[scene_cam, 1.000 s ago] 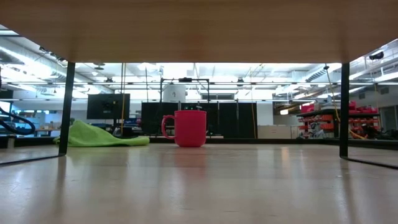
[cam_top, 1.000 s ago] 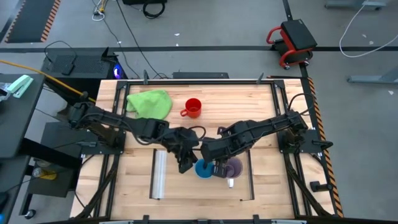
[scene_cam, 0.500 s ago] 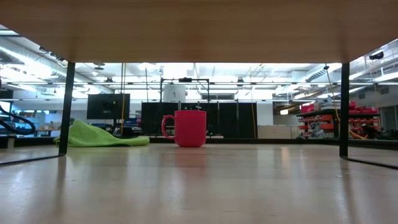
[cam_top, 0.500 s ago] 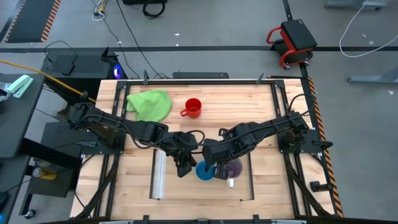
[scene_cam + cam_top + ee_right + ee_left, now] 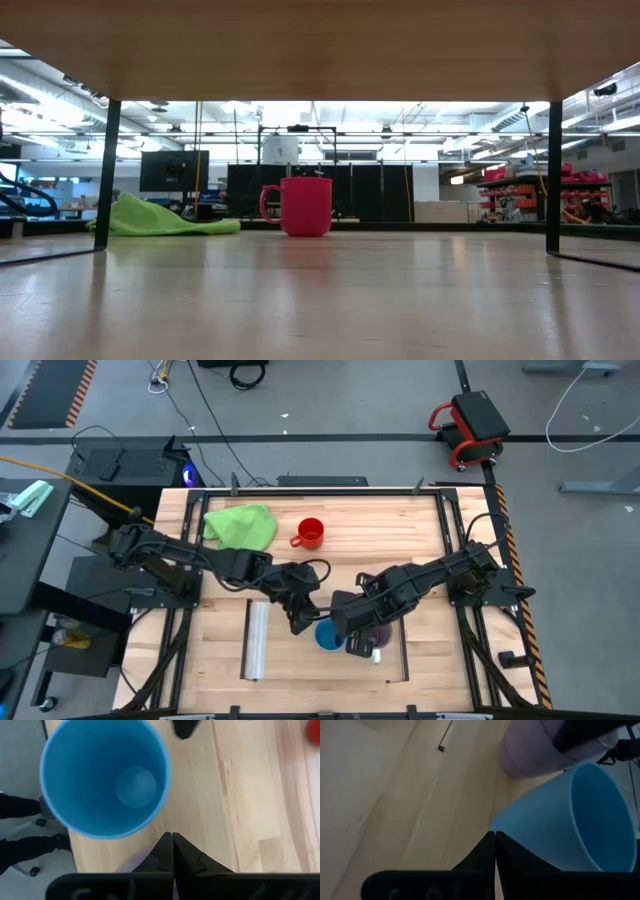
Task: Stack small to large cups/mugs on shelf
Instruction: Adjust the blue cup on the shelf
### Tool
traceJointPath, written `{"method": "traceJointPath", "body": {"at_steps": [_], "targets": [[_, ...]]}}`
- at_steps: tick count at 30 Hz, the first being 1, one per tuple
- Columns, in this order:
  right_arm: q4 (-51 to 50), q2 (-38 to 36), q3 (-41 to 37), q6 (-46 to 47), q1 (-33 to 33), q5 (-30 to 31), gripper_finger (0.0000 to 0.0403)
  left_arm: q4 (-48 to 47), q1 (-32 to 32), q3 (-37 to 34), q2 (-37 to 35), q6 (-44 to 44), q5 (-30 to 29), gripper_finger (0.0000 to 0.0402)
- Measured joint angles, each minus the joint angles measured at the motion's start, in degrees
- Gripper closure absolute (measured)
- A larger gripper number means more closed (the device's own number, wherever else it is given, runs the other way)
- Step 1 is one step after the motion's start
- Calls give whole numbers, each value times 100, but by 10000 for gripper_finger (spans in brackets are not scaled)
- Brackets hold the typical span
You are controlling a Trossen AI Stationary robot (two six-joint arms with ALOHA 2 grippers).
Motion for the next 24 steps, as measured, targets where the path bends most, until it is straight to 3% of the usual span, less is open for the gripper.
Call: {"method": "traceJointPath", "body": {"at_steps": [24], "targets": [[484, 0, 0, -117, 90, -131, 400, 2, 118, 0, -2, 107, 7, 377]]}}
